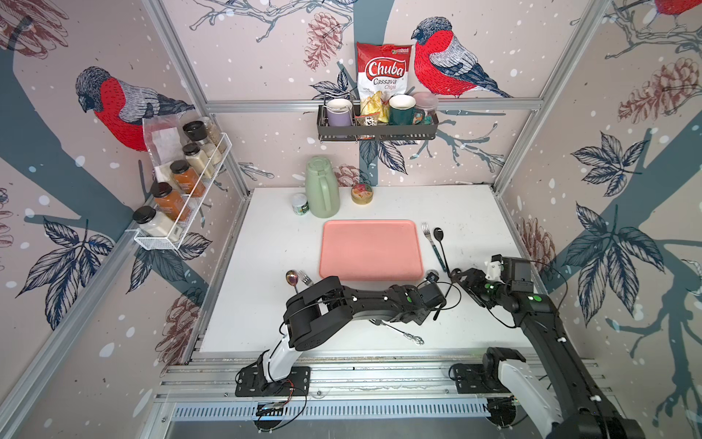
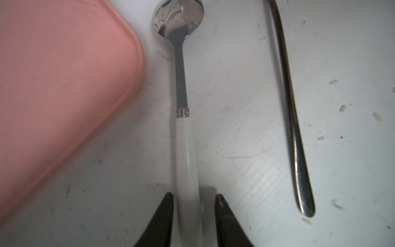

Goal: Set the spoon and fork side by side
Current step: Pick up the spoon from the center of the board.

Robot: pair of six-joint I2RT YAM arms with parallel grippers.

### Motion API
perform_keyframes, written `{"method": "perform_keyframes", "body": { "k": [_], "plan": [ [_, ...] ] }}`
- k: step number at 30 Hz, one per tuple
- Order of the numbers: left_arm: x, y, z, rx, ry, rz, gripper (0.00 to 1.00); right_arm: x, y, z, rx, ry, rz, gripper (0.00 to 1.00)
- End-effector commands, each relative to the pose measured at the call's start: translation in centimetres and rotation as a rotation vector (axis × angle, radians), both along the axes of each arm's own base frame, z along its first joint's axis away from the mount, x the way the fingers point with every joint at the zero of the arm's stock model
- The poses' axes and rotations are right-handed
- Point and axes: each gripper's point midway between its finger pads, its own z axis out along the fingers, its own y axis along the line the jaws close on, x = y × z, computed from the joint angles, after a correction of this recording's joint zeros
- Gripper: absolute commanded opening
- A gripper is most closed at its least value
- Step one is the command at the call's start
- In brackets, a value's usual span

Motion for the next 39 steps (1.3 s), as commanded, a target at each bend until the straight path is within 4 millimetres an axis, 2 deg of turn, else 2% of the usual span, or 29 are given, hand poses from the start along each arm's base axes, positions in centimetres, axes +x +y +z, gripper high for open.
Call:
{"method": "perform_keyframes", "body": {
  "k": [1,3,8,11,18,23,27,31,39],
  "plan": [
    [-0.4,0.5,-0.6,0.021,0.033,0.0,0.24,-0.1,0.4,0.2,0.016,-0.007,0.019,0.57],
    [-0.3,0.6,-0.2,0.007,0.036,0.01,0.18,0.0,0.5,0.4,0.025,-0.011,0.02,0.57],
    [-0.1,0.5,0.5,-0.092,0.133,0.026,0.15,0.2,1.1,1.2,0.072,-0.037,0.027,0.57],
    [0.0,0.7,1.6,-0.173,0.179,0.042,0.14,0.4,1.6,2.0,0.106,-0.063,0.033,0.57],
    [0.2,1.1,7.2,-0.4,0.235,0.042,0.14,1.0,3.0,4.5,0.206,-0.158,0.059,0.58],
    [0.2,1.6,11.1,-0.596,0.29,0.037,0.14,1.4,4.9,5.7,0.265,-0.221,0.109,0.6],
    [1.0,2.4,13.9,-0.793,0.342,0.061,0.14,1.4,7.7,7.3,0.303,-0.287,0.2,0.61],
    [1.6,3.5,15.5,-0.933,0.375,0.084,0.14,1.0,9.9,8.9,0.313,-0.352,0.271,0.61],
    [1.3,5.8,17.6,-1.025,0.359,0.091,0.14,0.3,12.4,11.3,0.347,-0.467,0.355,0.65]
  ]
}}
